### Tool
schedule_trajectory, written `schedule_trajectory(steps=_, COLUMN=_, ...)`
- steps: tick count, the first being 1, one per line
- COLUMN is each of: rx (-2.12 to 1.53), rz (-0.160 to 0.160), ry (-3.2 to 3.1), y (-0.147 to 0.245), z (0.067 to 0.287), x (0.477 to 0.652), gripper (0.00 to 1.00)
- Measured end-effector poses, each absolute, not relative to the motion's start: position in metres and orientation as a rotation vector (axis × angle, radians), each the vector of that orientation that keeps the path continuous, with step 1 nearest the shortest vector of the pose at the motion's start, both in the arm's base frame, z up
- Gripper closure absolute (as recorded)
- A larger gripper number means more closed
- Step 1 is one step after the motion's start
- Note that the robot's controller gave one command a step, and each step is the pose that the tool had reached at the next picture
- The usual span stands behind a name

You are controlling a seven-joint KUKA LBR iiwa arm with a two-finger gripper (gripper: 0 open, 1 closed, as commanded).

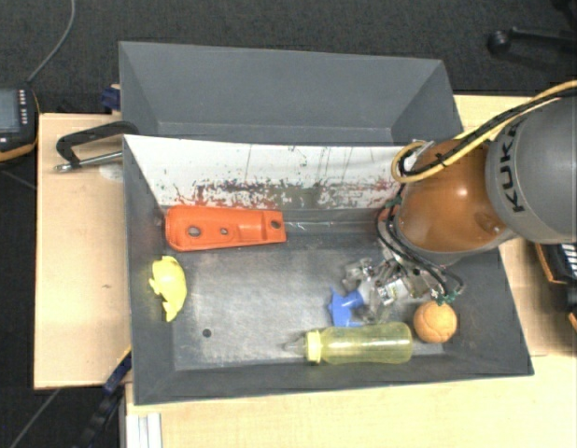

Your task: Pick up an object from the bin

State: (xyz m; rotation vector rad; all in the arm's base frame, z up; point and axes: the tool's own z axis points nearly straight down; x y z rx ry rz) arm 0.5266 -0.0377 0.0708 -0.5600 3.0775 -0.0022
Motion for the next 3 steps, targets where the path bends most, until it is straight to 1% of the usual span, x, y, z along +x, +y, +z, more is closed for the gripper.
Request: schedule_trajectory(steps=3, rx=-0.561, rz=-0.002, ry=3.078, y=-0.0375, z=0.0707, x=0.5265, gripper=1.0)
